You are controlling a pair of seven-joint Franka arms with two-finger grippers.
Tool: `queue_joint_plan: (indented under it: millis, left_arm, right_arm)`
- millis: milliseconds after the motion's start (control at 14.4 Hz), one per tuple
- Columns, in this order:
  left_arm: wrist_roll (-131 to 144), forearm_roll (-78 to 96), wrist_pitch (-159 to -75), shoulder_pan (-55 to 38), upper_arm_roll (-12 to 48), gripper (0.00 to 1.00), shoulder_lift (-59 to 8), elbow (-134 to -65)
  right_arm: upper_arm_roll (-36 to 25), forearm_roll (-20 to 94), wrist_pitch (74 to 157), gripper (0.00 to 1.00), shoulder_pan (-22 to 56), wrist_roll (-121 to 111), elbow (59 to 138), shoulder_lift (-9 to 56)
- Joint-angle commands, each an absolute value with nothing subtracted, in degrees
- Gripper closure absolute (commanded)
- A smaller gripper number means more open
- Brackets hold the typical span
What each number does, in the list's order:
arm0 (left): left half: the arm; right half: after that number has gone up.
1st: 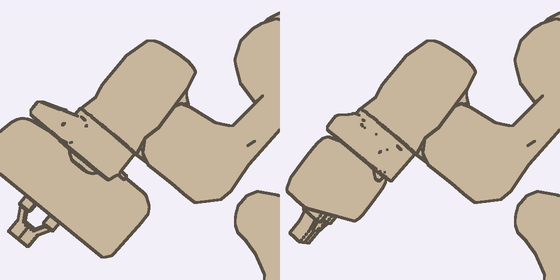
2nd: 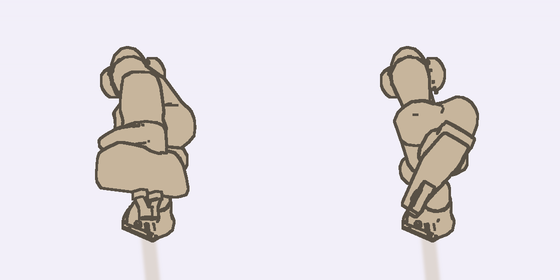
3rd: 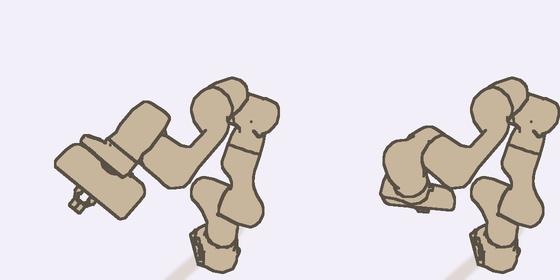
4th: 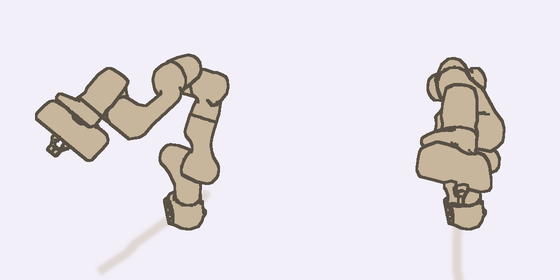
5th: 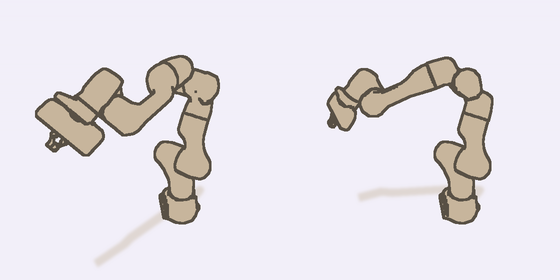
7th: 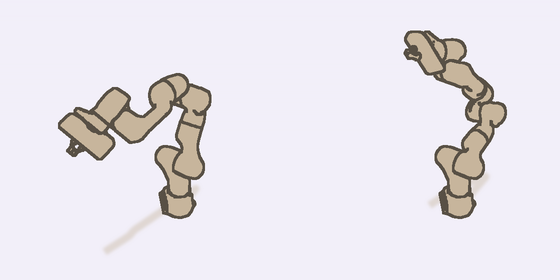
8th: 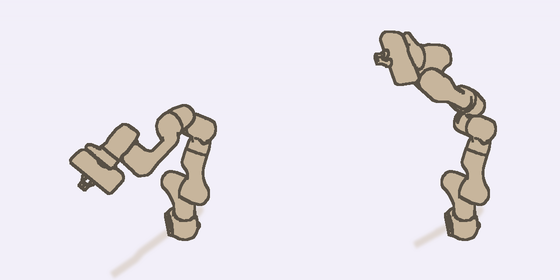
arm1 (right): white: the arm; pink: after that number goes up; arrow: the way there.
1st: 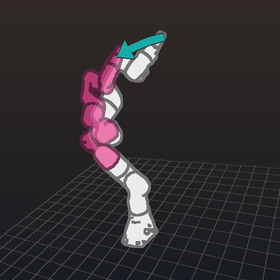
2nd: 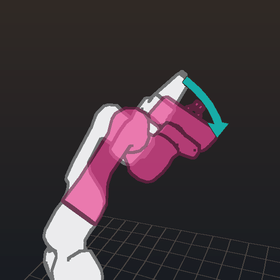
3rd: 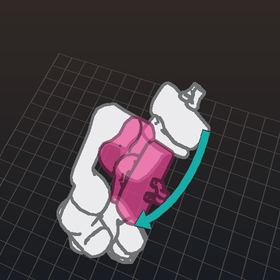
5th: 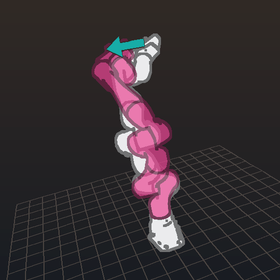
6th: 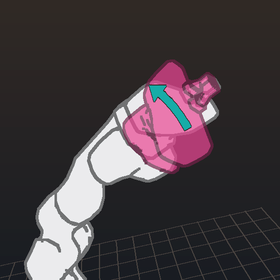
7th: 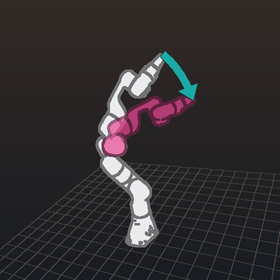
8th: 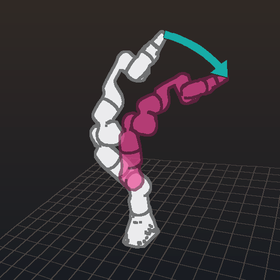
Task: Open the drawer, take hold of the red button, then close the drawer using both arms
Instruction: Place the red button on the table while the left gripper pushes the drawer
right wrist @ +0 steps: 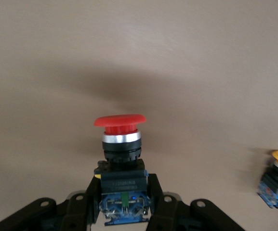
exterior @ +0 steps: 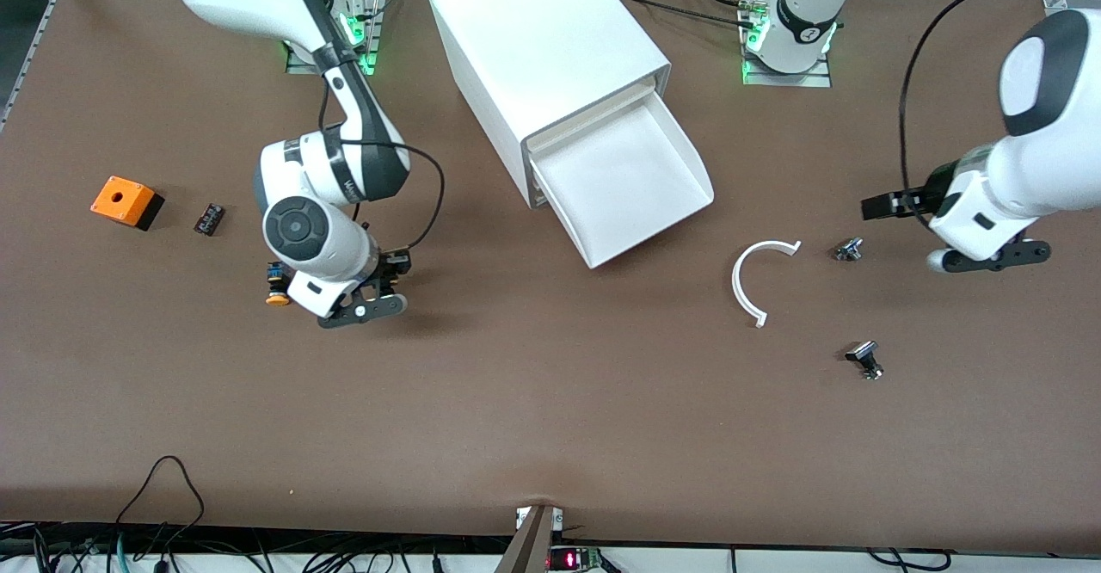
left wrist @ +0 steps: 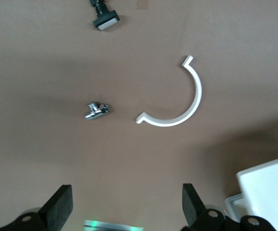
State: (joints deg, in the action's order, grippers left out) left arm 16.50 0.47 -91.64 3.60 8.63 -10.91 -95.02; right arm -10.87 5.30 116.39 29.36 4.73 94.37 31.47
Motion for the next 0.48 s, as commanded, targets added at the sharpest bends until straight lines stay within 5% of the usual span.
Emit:
queue_joint_plan:
  millis: [0,415]
  left_arm:
    - [27.48,1.75,-96.75,3.08,13.25,0.00,-11.51,-98.08]
    - [46.02,2.90,-121.95,-2.17,18.63,0.00,-15.55,-110.98]
  right_arm:
    - [-10.46,5.01,117.77,0.71,26.03,5.36,96.93,31.38]
    - [-10.46,4.75,130.40,0.71,22.42,1.33,107.73,30.68]
